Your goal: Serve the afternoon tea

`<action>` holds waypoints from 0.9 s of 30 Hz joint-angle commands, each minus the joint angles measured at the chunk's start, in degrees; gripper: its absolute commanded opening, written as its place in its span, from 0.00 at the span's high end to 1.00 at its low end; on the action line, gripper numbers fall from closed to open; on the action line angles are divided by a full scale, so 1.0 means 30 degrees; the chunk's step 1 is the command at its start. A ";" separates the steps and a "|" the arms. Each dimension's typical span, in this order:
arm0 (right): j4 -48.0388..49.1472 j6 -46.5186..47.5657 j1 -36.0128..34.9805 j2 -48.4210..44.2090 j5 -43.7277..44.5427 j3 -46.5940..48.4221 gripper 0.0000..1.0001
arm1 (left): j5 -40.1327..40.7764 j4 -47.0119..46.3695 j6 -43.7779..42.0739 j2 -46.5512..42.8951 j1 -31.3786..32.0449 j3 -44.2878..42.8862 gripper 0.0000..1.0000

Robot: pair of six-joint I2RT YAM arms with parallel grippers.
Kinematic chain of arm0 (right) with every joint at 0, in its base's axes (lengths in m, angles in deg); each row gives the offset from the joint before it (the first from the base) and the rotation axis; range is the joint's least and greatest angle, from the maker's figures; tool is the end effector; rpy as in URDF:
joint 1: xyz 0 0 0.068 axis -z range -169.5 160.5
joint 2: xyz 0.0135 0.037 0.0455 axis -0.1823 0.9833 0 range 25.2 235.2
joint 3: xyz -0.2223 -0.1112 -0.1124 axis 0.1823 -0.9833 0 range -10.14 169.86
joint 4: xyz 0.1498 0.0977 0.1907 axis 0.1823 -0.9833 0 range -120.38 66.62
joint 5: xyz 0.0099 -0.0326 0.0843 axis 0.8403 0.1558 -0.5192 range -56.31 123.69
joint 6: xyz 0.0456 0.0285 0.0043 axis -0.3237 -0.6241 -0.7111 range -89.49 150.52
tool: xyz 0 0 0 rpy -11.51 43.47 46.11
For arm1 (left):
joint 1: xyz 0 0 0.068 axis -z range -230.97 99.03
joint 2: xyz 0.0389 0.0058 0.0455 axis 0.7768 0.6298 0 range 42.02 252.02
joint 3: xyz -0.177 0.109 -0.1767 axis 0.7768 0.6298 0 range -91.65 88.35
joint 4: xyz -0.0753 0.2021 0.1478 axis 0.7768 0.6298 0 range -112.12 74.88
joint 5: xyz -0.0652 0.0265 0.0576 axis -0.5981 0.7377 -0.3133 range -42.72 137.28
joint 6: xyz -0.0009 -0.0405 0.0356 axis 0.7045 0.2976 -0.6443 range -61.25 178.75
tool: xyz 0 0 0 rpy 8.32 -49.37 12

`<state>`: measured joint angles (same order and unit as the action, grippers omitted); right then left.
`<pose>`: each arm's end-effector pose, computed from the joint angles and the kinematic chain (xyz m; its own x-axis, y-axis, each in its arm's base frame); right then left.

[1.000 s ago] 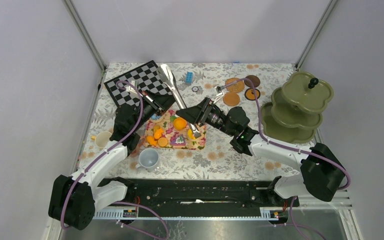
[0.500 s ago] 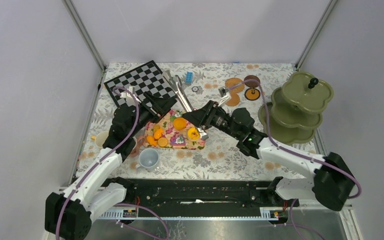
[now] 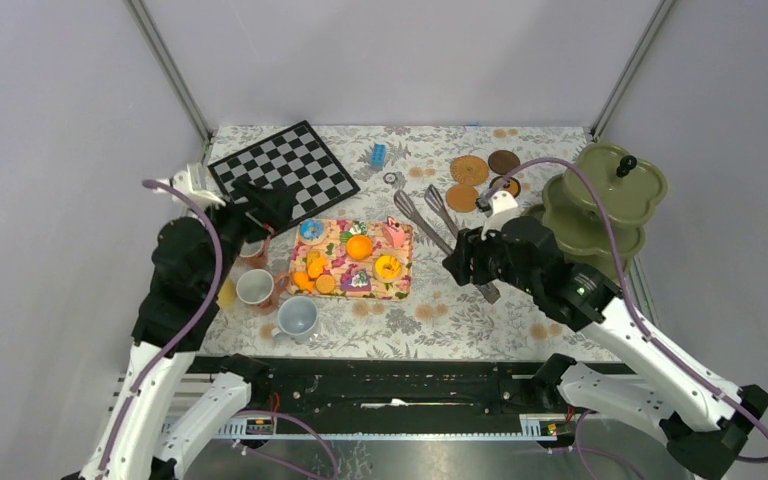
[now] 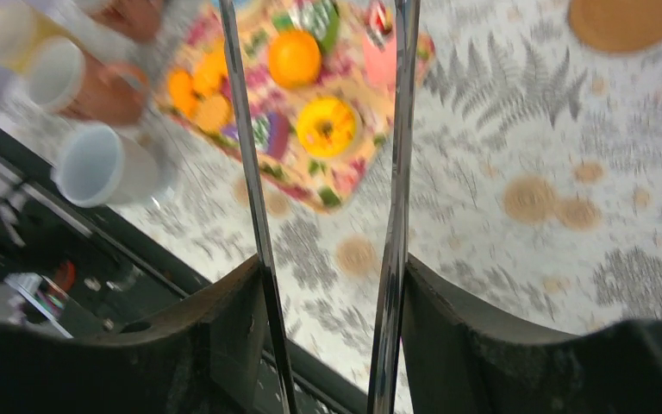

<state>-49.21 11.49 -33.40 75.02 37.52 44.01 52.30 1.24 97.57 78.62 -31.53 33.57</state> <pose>0.1396 0.1310 0.3534 -0.4606 0.0082 -0.8876 -0.5257 0.8032 0.2802 0.1247 -0.0409 0.3945 -0.2226 -0.5837 -0.7808 0.1410 0.7733 -0.6182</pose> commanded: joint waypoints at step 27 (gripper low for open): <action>-0.2391 0.1326 -0.1839 1.1352 0.4219 0.4687 0.45 | 0.1182 -0.4007 -0.8429 0.7417 0.1400 -0.4444 0.01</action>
<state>-57.77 13.19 -38.43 107.00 46.97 54.11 51.31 -5.74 75.43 103.15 -27.28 18.35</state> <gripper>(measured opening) 0.560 0.988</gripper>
